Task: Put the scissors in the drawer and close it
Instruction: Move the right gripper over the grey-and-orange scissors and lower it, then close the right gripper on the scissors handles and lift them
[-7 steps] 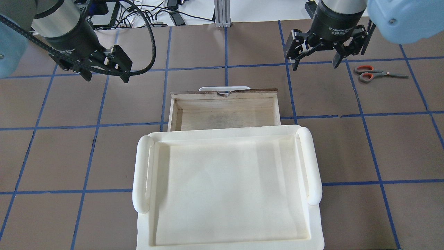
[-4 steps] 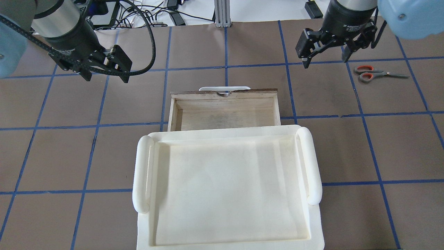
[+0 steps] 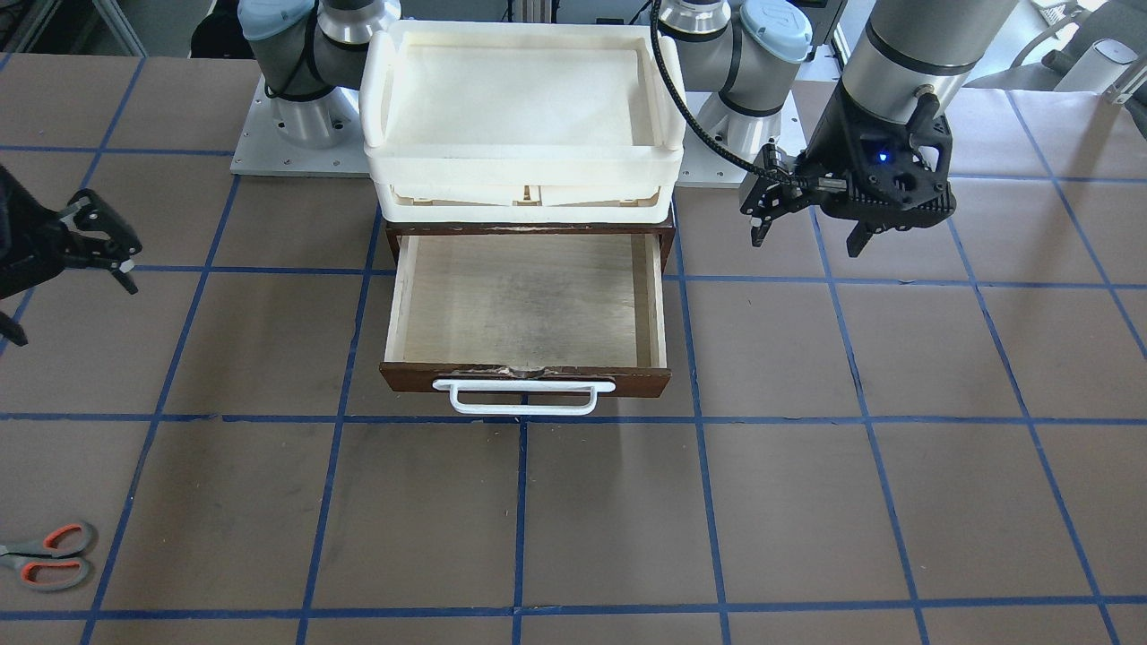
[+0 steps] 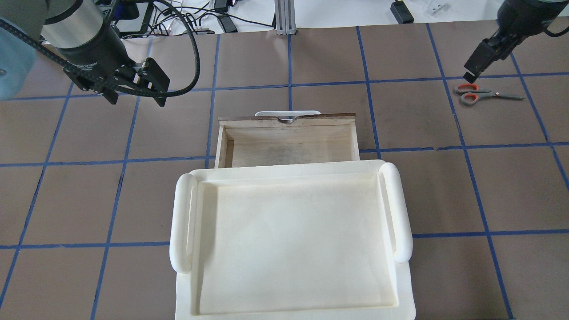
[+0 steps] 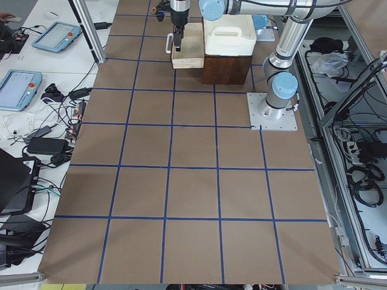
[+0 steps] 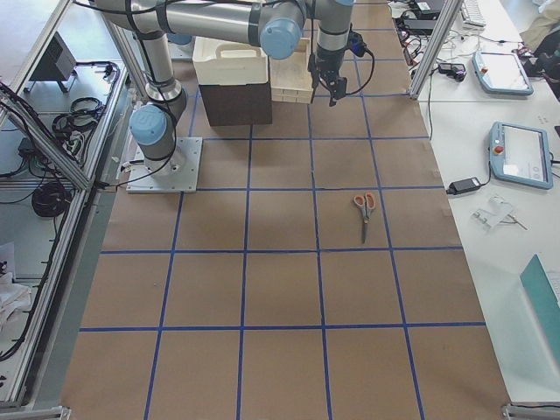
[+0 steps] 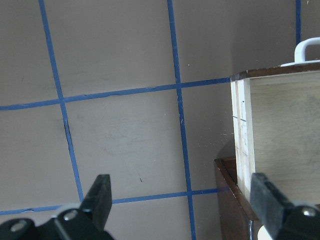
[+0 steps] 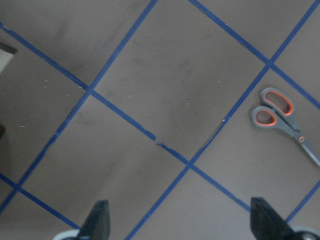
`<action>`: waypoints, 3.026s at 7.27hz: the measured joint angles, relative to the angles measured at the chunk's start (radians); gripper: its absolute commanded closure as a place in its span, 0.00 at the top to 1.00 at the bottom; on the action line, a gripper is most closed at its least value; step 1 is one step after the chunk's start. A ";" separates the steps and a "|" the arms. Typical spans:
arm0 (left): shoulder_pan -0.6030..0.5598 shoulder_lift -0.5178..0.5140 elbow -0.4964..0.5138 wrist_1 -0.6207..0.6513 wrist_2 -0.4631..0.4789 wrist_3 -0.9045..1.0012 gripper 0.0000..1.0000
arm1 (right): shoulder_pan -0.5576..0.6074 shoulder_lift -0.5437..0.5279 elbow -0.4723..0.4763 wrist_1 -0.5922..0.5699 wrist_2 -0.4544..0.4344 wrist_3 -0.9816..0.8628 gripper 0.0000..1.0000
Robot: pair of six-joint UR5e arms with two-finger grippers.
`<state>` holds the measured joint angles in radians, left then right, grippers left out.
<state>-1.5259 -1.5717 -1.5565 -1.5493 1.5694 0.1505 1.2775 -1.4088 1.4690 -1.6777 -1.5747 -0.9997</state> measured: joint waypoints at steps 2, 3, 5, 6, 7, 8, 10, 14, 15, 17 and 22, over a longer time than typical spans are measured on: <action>0.000 0.002 -0.002 0.000 0.000 -0.002 1.00 | -0.074 0.109 0.000 -0.157 0.001 -0.302 1.00; 0.000 0.002 -0.002 0.000 0.000 -0.002 1.00 | -0.095 0.178 0.000 -0.244 0.003 -0.416 1.00; 0.000 0.003 -0.002 0.002 0.001 0.001 1.00 | -0.129 0.315 -0.014 -0.389 0.007 -0.622 1.00; 0.000 0.003 -0.002 0.003 0.001 0.002 1.00 | -0.147 0.385 -0.038 -0.446 0.015 -0.692 1.00; 0.000 0.003 -0.002 0.003 0.001 0.002 1.00 | -0.161 0.450 -0.077 -0.472 0.028 -0.740 1.00; 0.000 0.003 -0.002 0.003 0.001 0.002 1.00 | -0.171 0.499 -0.110 -0.482 0.042 -0.789 0.94; 0.001 0.003 -0.002 0.003 0.001 0.003 1.00 | -0.186 0.557 -0.135 -0.486 0.058 -0.917 0.93; 0.000 0.003 -0.002 0.003 0.001 0.003 1.00 | -0.203 0.605 -0.140 -0.488 0.092 -1.008 0.89; 0.000 0.003 -0.002 0.003 0.001 0.003 1.00 | -0.204 0.607 -0.140 -0.488 0.088 -1.010 0.81; 0.001 0.003 -0.002 0.003 0.001 0.003 1.00 | -0.204 0.607 -0.141 -0.485 0.083 -1.008 0.55; 0.001 0.003 -0.002 0.003 0.001 0.003 1.00 | -0.204 0.604 -0.136 -0.484 0.072 -1.013 0.05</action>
<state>-1.5248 -1.5688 -1.5585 -1.5462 1.5708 0.1534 1.0738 -0.8049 1.3329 -2.1614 -1.5031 -2.0126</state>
